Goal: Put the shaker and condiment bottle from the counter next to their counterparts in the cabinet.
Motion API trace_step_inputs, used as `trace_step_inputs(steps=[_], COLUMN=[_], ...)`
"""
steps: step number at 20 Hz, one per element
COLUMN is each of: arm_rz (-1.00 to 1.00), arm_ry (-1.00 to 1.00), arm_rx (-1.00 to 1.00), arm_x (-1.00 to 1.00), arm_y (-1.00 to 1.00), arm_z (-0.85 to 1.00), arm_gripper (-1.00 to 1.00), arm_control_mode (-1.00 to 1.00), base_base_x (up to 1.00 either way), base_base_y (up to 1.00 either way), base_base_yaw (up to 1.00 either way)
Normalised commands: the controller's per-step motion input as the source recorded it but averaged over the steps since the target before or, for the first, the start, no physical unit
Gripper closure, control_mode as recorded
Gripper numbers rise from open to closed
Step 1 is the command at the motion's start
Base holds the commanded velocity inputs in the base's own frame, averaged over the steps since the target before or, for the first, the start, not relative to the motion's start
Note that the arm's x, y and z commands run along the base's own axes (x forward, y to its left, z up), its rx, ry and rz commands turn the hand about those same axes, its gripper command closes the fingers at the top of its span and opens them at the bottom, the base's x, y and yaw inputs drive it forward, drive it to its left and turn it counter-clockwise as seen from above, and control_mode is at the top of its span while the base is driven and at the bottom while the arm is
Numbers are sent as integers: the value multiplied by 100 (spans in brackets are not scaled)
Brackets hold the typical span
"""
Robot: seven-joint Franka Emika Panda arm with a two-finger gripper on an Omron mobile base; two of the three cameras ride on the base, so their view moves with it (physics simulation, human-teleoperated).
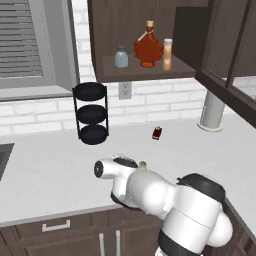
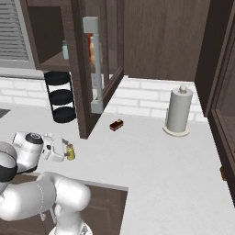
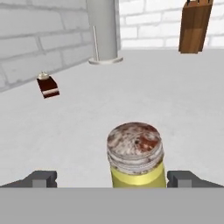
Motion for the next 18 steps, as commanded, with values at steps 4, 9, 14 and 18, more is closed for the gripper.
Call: trace_step_inputs(steps=[4,9,14,18], arm_rz=[0,0,0,0], arm_ry=[0,0,0,0], arm_rx=[0,0,0,0], arm_x=[15,12,4,0], arm_y=[-19,-23,-31,-39], arm_z=[0,0,0,2], arm_gripper=[-100,100,100,100], arm_control_mode=[-100,-100,-100,-100], base_base_x=[0,0,0,0], base_base_y=[0,0,0,0], base_base_yaw=[0,0,0,0])
